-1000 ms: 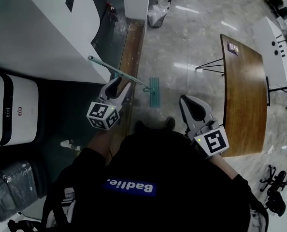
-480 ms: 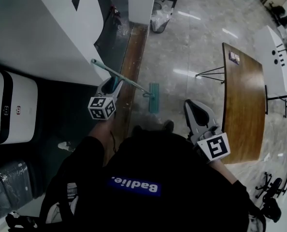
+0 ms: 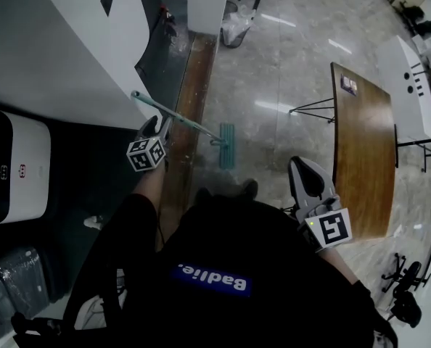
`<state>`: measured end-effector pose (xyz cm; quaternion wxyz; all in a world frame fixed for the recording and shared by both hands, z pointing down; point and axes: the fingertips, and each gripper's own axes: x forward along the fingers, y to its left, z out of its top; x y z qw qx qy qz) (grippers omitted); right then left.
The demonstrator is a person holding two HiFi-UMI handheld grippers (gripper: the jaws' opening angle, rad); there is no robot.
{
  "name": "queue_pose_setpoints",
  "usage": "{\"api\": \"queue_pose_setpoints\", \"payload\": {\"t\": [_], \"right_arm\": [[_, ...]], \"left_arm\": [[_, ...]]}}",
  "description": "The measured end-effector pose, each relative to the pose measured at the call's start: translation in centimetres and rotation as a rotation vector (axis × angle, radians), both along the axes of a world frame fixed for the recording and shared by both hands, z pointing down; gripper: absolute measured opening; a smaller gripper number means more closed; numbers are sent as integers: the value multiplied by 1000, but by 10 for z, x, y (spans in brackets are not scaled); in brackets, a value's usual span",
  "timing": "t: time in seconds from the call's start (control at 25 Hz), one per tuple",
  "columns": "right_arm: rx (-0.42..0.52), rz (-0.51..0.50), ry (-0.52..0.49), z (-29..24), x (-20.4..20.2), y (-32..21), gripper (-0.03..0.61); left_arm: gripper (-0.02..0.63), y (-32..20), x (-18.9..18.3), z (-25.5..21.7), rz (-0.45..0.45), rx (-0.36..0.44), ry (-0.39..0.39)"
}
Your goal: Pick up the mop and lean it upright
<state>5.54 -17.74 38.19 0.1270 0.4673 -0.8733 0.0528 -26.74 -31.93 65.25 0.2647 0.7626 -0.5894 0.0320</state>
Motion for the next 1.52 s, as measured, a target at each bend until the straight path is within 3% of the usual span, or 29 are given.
{"api": "queue_pose_setpoints", "payload": {"t": [0.72,1.12,1.52], "right_arm": [[-23,82,59,7,21,9,20],[-50,107,67,16,30,11,21],[-58,73,58,19,30,10,21]], "left_arm": [[237,-51,-35,55,-143,-119,29],[235,-69,-35,61,-151,-120,10],[153,-71,-34,65,-154,-155,-43]]}}
